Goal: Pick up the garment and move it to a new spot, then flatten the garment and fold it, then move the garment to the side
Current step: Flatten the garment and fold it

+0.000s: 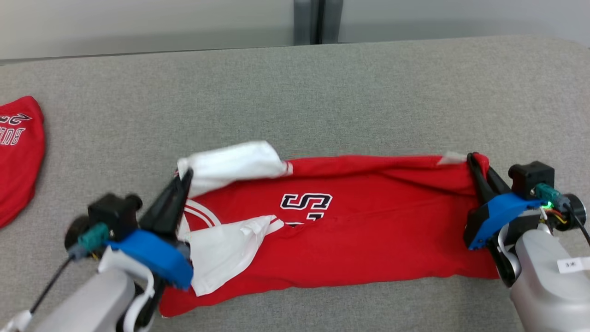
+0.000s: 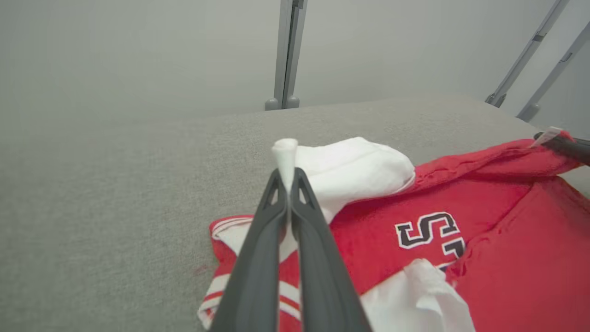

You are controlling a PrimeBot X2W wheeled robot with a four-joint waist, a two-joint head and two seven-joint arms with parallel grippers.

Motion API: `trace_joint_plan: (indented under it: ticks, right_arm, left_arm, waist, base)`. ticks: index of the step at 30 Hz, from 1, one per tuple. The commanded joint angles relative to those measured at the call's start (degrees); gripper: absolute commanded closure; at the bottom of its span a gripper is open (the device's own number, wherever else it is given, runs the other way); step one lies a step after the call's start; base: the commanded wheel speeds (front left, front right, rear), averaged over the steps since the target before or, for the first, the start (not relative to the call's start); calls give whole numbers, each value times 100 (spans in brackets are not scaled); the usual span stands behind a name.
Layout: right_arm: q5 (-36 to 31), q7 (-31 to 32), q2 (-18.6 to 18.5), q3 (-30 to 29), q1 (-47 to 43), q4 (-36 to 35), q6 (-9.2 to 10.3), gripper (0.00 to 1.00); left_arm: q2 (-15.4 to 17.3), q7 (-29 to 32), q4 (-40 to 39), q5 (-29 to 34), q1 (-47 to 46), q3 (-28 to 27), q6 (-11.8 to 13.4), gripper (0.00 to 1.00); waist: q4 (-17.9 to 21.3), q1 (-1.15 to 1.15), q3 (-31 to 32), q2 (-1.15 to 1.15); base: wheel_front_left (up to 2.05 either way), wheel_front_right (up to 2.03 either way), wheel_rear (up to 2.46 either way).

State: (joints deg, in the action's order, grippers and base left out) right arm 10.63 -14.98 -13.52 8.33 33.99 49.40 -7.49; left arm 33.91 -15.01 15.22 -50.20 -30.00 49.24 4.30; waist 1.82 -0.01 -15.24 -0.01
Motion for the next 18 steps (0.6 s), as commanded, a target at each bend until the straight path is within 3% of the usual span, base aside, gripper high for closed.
trace_joint_plan:
  ticks: [1,8,14,15,16,17,18]
  right_arm:
    - [-63,-27,27,-96,-214,-140,-1,100]
    - [-134,-26,147,-536,-870,-725,-1,100]
    - [-78,-26,289,-785,-1526,-1266,-1,100]
    - [-60,-25,295,-829,-1625,-1359,-1,61]
    - [-50,-26,294,-844,-1754,-1440,-1,0]
    - [-30,-26,305,-866,-1855,-1527,-1,0]
    - [-26,-25,290,-906,-1942,-1617,-1,0]
  left_arm:
    - [-29,-22,-202,59,368,-127,96,100]
    - [-198,-23,-607,273,1516,-724,324,100]
    - [-483,-23,-595,541,2168,-1062,278,100]
    - [-538,-24,-583,597,2229,-1134,283,100]
    - [-621,-23,-583,637,2296,-1213,288,56]
    - [-690,-23,-579,699,2390,-1283,253,6]
    - [-751,-23,-576,788,2454,-1354,226,0]
  waist:
    - [0,1,35,1]
    - [-33,1,208,1]
    - [-57,1,402,1]
    - [-60,1,431,1]
    - [-64,1,466,1]
    - [-61,1,503,1]
    - [-62,1,531,1]
  base:
    - [0,0,0]
    - [0,0,0]
    - [0,0,0]
    - [0,0,0]
    - [0,0,0]
    - [0,0,0]
    - [0,0,0]
